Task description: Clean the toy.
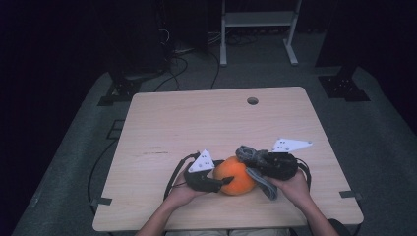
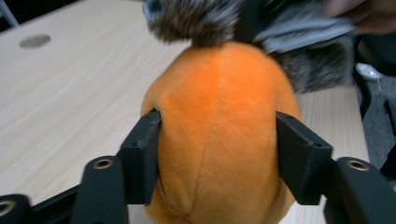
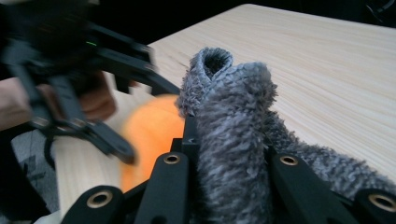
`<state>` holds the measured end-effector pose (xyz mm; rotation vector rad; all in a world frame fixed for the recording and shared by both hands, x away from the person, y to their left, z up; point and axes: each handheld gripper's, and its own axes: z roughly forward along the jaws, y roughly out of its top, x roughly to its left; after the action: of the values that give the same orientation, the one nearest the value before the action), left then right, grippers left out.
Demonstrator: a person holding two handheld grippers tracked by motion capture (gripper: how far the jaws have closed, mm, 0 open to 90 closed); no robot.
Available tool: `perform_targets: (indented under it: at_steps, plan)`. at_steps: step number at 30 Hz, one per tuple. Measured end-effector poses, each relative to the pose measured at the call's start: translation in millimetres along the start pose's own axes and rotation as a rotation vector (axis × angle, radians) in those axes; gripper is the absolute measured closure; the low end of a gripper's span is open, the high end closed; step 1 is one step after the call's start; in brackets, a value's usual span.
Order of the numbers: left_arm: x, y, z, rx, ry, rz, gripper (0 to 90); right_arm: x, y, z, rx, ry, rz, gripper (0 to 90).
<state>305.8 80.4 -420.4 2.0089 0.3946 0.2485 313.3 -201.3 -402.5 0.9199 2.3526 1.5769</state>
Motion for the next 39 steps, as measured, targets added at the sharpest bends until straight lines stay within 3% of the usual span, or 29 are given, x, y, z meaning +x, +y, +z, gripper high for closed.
perform_targets:
  at_steps: [2, 3, 5, 6, 8, 10, 15, 17, 19, 22, 23, 25, 26, 27, 30, 32, 33, 35, 37, 39]
  plan:
    - [-1.6, 1.8, 0.5, 0.007, 0.008, 0.020, 39.8, -7.0, -3.2, -4.7, 0.015, -0.063, 0.000, 74.9]
    - [-2.6, 2.2, 1.4, 0.005, 0.012, 0.021, 39.9, -8.5, -3.4, -6.9, -0.003, -0.058, 0.022, 74.9]
    - [-4.2, 4.8, 1.8, 0.010, 0.019, 0.033, 40.1, -2.6, 0.5, -7.6, -0.028, -0.042, 0.002, 74.9]
    - [-4.8, 5.8, 1.9, 0.003, 0.018, 0.034, 40.1, 4.2, 4.1, -6.2, -0.059, 0.005, -0.009, 74.9]
    - [-5.2, 6.9, 0.8, 0.004, 0.030, 0.044, 39.9, 15.3, 8.7, -0.7, -0.050, 0.021, -0.051, 74.9]
    - [-4.4, 4.9, 0.9, 0.012, 0.021, 0.059, 37.3, 14.6, 6.1, 3.7, -0.033, 0.013, -0.059, 74.9]
    - [5.0, 0.4, 5.0, 0.022, -0.010, -0.028, 15.7, -0.6, -5.4, 2.3, -0.008, -0.017, -0.012, 74.9]
    - [10.6, -2.9, 7.1, 0.049, -0.044, -0.071, 11.9, -0.4, -4.7, 1.5, -0.007, -0.025, -0.022, 75.0]
    - [11.9, -5.9, 7.2, 0.052, -0.047, -0.077, 15.6, 2.2, -2.9, 1.5, -0.010, -0.023, -0.021, 74.9]
    - [7.2, -5.4, 5.8, 0.035, -0.009, -0.046, 30.4, 13.5, 5.7, 0.4, -0.057, 0.023, -0.028, 75.0]
    - [5.0, -2.7, 5.1, 0.022, 0.001, -0.036, 33.1, 17.6, 8.8, 0.6, -0.075, 0.052, -0.029, 75.0]
    - [2.3, 2.6, 1.4, -0.011, 0.001, -0.037, 36.3, 23.0, 12.0, 3.4, -0.070, 0.056, -0.052, 74.9]
    - [1.0, 7.1, -2.9, -0.026, 0.015, -0.019, 36.5, 21.8, 10.9, 4.7, -0.067, 0.043, -0.060, 75.0]
    - [1.2, 7.6, -3.9, -0.026, 0.017, -0.018, 36.5, 12.3, 5.6, 4.5, -0.062, 0.035, -0.023, 75.0]
    - [0.2, 6.0, -2.4, -0.014, 0.033, -0.015, 37.0, 1.4, -1.8, 1.9, -0.048, -0.001, 0.025, 74.9]
    - [-1.7, 8.0, -0.3, -0.011, 0.044, -0.009, 37.0, 6.4, 1.4, -0.7, -0.074, 0.016, 0.015, 75.0]
    - [-2.8, 8.9, 0.8, -0.008, 0.049, -0.010, 37.0, 13.1, 5.8, -1.6, -0.099, 0.049, 0.007, 75.0]
    - [-3.3, 9.7, 1.8, -0.010, 0.051, -0.010, 36.0, 23.8, 10.8, 1.4, -0.095, 0.063, -0.039, 74.9]
    - [-2.1, 9.8, 2.0, 0.000, 0.046, -0.012, 26.6, 23.6, 7.4, 8.5, -0.062, 0.045, -0.060, 75.0]
    - [4.1, 8.1, 1.0, -0.008, 0.004, -0.057, 16.2, 14.9, 1.1, 11.4, -0.043, 0.027, -0.036, 75.0]
